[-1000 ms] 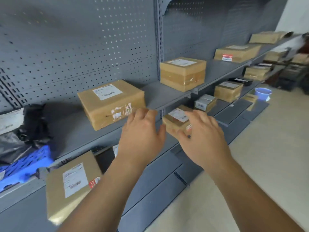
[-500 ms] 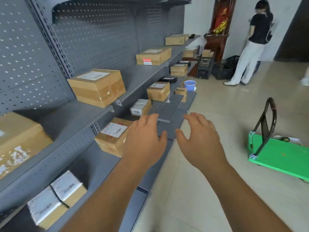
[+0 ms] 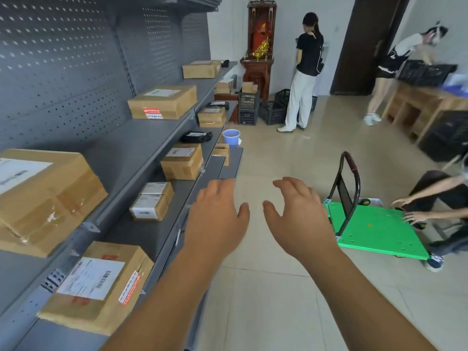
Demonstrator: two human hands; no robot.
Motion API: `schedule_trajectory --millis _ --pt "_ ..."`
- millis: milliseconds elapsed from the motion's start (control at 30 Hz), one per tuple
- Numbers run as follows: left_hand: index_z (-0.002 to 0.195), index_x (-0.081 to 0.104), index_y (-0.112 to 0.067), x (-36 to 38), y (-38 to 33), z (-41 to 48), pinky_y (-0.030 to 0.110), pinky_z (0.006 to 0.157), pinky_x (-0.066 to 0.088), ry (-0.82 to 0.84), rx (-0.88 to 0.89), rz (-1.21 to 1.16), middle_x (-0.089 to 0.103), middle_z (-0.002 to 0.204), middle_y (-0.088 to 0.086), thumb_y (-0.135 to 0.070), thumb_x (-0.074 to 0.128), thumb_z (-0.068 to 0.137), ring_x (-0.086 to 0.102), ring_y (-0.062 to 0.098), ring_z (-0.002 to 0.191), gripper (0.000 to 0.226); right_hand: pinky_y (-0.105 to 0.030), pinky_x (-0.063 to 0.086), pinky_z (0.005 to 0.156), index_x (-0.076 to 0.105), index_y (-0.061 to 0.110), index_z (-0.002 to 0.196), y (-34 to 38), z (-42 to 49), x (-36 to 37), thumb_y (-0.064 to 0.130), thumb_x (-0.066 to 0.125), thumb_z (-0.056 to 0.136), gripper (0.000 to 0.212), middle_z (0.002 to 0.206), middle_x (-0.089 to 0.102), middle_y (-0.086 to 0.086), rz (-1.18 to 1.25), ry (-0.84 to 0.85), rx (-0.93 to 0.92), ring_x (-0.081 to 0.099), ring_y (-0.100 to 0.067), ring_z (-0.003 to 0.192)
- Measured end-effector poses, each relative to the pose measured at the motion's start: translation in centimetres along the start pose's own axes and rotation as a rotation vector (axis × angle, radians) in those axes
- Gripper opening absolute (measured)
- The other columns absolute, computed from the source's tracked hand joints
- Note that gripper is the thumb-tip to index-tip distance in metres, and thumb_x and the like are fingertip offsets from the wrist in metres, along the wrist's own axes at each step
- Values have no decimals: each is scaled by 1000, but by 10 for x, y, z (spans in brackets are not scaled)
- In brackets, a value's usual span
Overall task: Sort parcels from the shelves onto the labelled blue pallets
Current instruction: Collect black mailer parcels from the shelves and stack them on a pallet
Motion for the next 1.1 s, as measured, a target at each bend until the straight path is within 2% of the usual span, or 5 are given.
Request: schedule_trajectory --millis 300,500,733,900,1100 --pt "148 43 -22 67 -26 107 41 101 43 69 111 -3 49 146 1 -43 56 97 47 26 129 57 -45 39 107 53 24 140 -55 93 15 43 56 94 51 149 49 4 -1 -47 126 43 -26 134" --pt "147 44 -23 118 -54 183 42 99 44 80 117 12 50 146 1 -43 57 96 49 27 128 56 -45 41 107 54 23 141 -105 174 24 42 57 93 51 148 50 3 36 -53 125 45 -26 133" --pt "146 44 -23 160 -78 273 41 100 43 61 37 36 50 144 1 -40 58 96 48 26 128 54 -45 41 106 55 22 140 -162 285 18 39 59 94 49 144 52 2 90 -39 69 47 -29 128" --pt "148 43 -23 187 -68 318 43 104 44 72 -58 32 48 147 0 -41 57 97 46 24 132 56 -46 40 106 53 23 141 -179 344 46 39 58 95 49 146 50 2 110 35 44 45 -29 128" --pt "140 48 -23 207 -41 390 39 95 44 44 -97 64 52 138 0 -39 57 96 51 26 121 48 -45 40 107 53 22 141 -175 422 90 38 57 96 49 146 49 3 129 91 -10 45 -28 130"
Point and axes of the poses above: each hand's wrist, its own z-axis towards the middle knuckle, its own x-axis out of the palm, y = z × x, the point moved 8 cm from there along z, towards the middle knuckle
